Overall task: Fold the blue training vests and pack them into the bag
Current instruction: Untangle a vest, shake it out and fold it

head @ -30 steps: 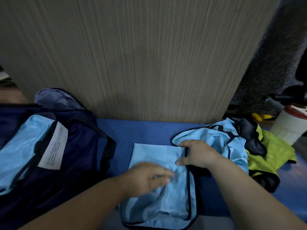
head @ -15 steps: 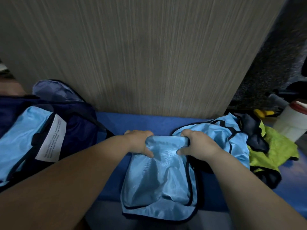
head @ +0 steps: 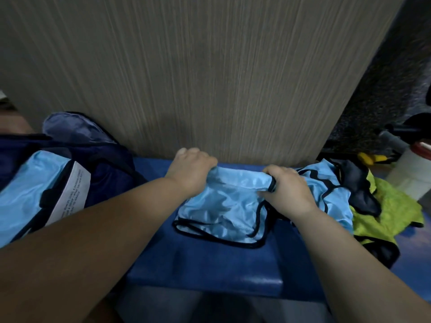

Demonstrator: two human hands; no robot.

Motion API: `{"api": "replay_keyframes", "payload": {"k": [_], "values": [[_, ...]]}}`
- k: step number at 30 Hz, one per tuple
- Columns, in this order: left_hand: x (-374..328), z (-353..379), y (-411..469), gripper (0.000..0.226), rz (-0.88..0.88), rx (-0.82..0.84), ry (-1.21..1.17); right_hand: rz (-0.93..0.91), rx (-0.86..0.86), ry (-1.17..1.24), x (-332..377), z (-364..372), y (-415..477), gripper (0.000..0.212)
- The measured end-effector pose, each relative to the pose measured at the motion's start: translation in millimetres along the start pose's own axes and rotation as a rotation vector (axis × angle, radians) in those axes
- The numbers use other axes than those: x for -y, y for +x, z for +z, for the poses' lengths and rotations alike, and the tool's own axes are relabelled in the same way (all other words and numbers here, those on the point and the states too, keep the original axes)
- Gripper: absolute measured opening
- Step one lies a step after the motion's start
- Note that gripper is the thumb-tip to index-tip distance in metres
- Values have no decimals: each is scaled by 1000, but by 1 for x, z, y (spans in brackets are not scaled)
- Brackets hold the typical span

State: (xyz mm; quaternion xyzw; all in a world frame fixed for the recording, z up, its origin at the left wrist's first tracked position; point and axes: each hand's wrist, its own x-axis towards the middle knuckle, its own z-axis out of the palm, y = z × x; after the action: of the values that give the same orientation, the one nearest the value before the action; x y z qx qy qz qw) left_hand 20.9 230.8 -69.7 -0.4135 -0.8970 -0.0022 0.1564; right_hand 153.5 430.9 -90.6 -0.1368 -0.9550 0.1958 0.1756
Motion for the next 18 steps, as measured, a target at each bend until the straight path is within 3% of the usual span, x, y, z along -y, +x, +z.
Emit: {"api": "replay_keyframes", "payload": {"k": [4,8,13,18], "values": [[4,21,-19,29,56,67,21,-110,80,14,-3,3,-5,37],[11,31,-33,34,37,234,-78,-196,230,20,5,1,-9,32],[24,32,-45,55,27,353,-183,-202,436,-91,11,-6,-14,34],[28,22,-51,67,53,470,-301,-199,512,-183,21,-16,-20,29]]}}
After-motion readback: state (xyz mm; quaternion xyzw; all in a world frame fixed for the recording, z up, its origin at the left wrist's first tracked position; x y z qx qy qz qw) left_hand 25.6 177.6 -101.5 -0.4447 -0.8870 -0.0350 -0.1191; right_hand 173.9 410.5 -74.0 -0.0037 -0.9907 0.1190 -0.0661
